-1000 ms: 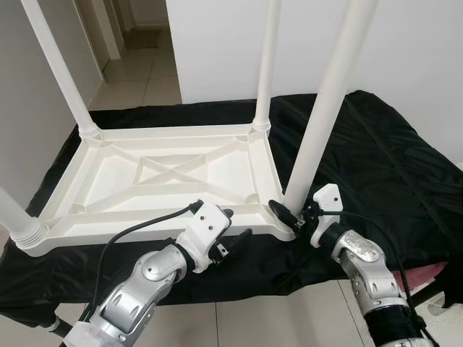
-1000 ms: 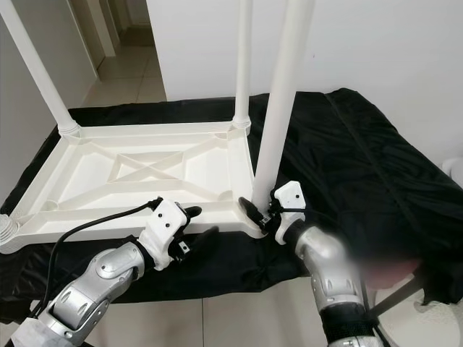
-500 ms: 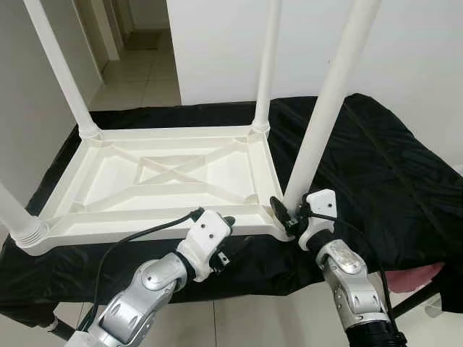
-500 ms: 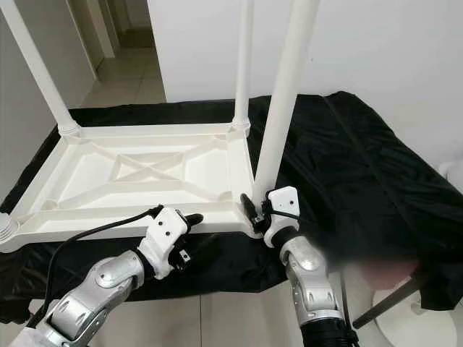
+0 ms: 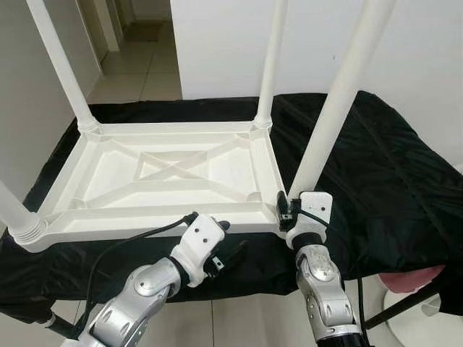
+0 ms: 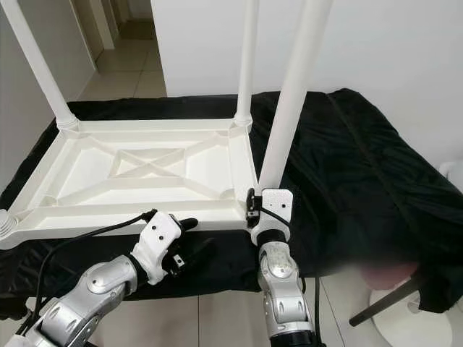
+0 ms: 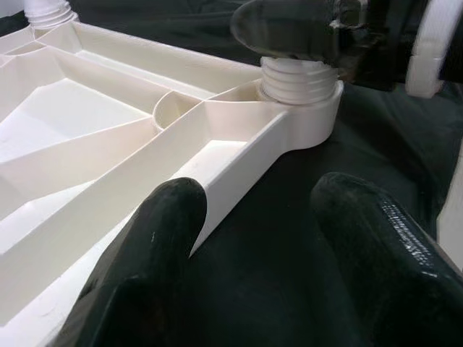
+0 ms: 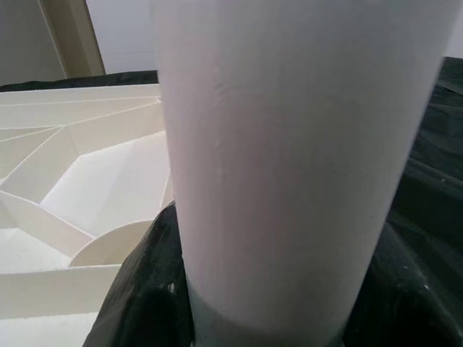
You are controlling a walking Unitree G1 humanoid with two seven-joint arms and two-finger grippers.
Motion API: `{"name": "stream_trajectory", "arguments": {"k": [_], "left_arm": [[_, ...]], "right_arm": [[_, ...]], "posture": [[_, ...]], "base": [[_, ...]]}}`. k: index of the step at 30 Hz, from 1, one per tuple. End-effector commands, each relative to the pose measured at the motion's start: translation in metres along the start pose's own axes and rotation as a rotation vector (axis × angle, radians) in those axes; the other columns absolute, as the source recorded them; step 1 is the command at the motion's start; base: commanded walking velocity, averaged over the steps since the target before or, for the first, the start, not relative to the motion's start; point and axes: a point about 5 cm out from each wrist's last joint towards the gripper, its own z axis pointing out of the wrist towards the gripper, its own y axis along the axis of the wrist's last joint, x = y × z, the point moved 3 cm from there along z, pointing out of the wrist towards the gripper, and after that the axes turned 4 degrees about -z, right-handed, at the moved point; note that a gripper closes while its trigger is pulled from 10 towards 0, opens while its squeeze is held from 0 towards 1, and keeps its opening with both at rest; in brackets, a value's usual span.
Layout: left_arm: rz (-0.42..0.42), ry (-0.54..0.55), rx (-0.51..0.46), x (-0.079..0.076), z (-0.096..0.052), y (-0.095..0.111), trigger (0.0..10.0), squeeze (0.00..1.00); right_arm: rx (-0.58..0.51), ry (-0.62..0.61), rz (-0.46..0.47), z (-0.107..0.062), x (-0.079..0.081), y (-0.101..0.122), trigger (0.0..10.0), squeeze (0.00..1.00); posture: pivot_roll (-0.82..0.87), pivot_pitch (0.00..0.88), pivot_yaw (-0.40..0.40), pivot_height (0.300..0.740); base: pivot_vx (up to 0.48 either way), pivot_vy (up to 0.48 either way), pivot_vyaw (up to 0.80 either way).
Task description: Building children table
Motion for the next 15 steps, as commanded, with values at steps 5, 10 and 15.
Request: {"name": "stream_trajectory", "arguments": {"k": [5, 10, 15], "left_arm": [[0.01, -0.087, -0.009, -0.003, 0.003, 0.006, 10.0, 0.0], [0.022, -0.094, -0.005, -0.002, 0.005, 0.005, 10.0, 0.0], [0.034, -0.114, 0.001, -0.005, 0.007, 0.002, 10.0, 0.0]], "right_arm": [[0.054, -0.038, 0.086, -0.001, -0.004, -0.009, 10.0, 1.0], [0.033, -0.014, 0.073, 0.002, -0.005, -0.004, 10.0, 1.0], [-0.011, 0.132, 0.023, 0.005, -0.006, 0.001, 10.0, 0.0]], "posture": [[-0.02, 0.0, 0.058, 0.74], [-0.02, 0.0, 0.052, 0.74], [-0.02, 0.0, 0.046, 0.74]], "base": [[0.0, 0.0, 0.0], [0.0, 0.0, 0.0], [0.0, 0.0, 0.0]]}}
